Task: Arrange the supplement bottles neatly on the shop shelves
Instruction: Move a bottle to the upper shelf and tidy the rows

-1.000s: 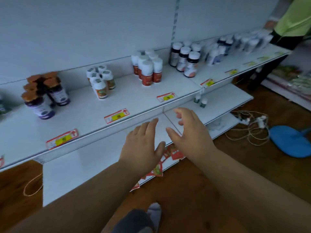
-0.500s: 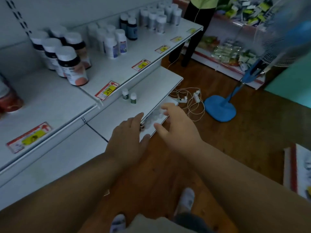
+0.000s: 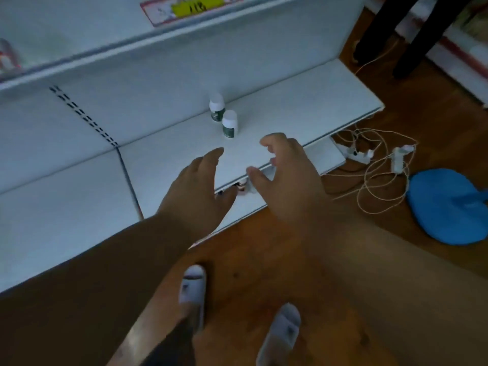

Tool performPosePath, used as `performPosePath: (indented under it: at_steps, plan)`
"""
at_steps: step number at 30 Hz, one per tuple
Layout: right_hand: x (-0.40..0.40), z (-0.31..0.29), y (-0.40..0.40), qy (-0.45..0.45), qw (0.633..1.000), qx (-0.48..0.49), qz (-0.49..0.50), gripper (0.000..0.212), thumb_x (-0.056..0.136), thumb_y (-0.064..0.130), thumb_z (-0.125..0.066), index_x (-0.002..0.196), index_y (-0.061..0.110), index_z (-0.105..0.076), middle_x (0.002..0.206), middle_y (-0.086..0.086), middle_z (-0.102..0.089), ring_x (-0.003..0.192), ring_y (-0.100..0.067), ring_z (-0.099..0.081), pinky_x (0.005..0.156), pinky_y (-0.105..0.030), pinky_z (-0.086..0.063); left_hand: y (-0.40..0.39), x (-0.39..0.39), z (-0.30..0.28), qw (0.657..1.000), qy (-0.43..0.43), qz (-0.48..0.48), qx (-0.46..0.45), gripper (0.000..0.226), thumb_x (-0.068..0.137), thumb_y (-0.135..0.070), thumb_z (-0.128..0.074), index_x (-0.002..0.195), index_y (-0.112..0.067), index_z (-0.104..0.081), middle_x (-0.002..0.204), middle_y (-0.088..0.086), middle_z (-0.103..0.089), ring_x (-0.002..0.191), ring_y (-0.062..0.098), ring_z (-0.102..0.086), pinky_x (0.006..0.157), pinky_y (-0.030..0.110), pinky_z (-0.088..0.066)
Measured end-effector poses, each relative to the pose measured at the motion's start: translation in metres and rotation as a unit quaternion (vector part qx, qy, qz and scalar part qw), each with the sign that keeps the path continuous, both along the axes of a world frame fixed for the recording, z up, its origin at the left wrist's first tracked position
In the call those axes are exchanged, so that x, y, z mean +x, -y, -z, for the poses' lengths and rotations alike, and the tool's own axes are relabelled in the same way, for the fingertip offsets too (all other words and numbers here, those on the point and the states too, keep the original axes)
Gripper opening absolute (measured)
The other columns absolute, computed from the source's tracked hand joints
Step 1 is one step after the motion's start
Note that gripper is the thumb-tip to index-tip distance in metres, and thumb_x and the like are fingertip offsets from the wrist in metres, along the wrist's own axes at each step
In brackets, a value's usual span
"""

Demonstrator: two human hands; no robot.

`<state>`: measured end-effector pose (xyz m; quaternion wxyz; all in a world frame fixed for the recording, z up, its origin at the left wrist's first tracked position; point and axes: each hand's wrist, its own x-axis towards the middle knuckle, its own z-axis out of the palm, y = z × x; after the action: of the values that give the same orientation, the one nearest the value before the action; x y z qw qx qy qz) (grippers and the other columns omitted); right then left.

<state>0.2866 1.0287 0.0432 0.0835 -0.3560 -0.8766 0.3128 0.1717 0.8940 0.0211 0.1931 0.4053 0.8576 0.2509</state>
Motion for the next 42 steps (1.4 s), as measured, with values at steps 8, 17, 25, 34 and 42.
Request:
performPosePath:
  at_steps: [8,17,25,34,42]
  plan:
    - [-0.081,0.188,-0.106,-0.067,0.996,-0.035,0.042,0.050,0.089,0.041,-0.069,0.132,0.029,-0.047,0.130,0.002,-0.053,0.113,-0.013,-0.058,0.093,-0.027,-0.049,-0.107,-0.104,0.163,0.999,-0.021,-0.037,-0.007,0.070,0.091,-0.050,-0.056,0.150,-0.029,-0.026,0.148,-0.004,-0.043,0.134,0.014,-0.043,0.112,0.036,-0.034]
    - [-0.210,0.305,-0.136,-0.211,0.976,-0.031,0.052,0.093,0.083,0.031,-0.078,0.154,0.038,-0.019,0.149,-0.009,-0.035,0.136,-0.024,-0.042,0.112,-0.034,-0.037,-0.142,-0.179,0.252,0.996,-0.054,-0.037,0.060,0.057,0.092,-0.044,-0.058,0.143,-0.030,-0.036,0.142,-0.010,-0.048,0.126,0.008,-0.047,0.109,0.036,-0.040]
    - [-0.226,0.328,-0.148,-0.214,0.971,-0.052,0.088,0.060,0.088,0.022,-0.067,0.140,0.027,-0.038,0.116,-0.007,-0.058,0.099,-0.027,-0.062,0.089,-0.041,-0.053,-0.153,-0.206,0.249,0.998,-0.052,0.022,0.031,0.076,0.081,-0.061,-0.045,0.147,-0.027,-0.032,0.146,-0.003,-0.044,0.131,0.013,-0.044,0.109,0.040,-0.039]
    - [-0.132,0.261,-0.093,-0.339,0.751,-0.538,0.176,0.035,0.099,0.015,-0.038,0.119,0.038,-0.054,0.112,-0.011,-0.060,0.098,-0.030,-0.064,0.089,-0.063,-0.053,-0.105,-0.111,0.209,0.995,0.066,-0.047,0.059,0.071,0.089,-0.069,-0.024,0.147,-0.030,-0.036,0.146,-0.008,-0.046,0.132,0.007,-0.042,0.108,0.027,-0.030]
    - [0.022,0.077,-0.053,-0.356,0.732,-0.557,0.164,0.024,0.105,0.027,-0.040,0.123,0.030,-0.055,0.104,-0.009,-0.060,0.086,-0.024,-0.061,0.071,-0.046,-0.050,-0.054,0.052,0.033,0.992,0.116,-0.020,0.037,0.082,0.083,-0.074,-0.020,0.150,-0.028,-0.032,0.152,-0.007,-0.038,0.138,0.006,-0.034,0.114,0.032,-0.028]
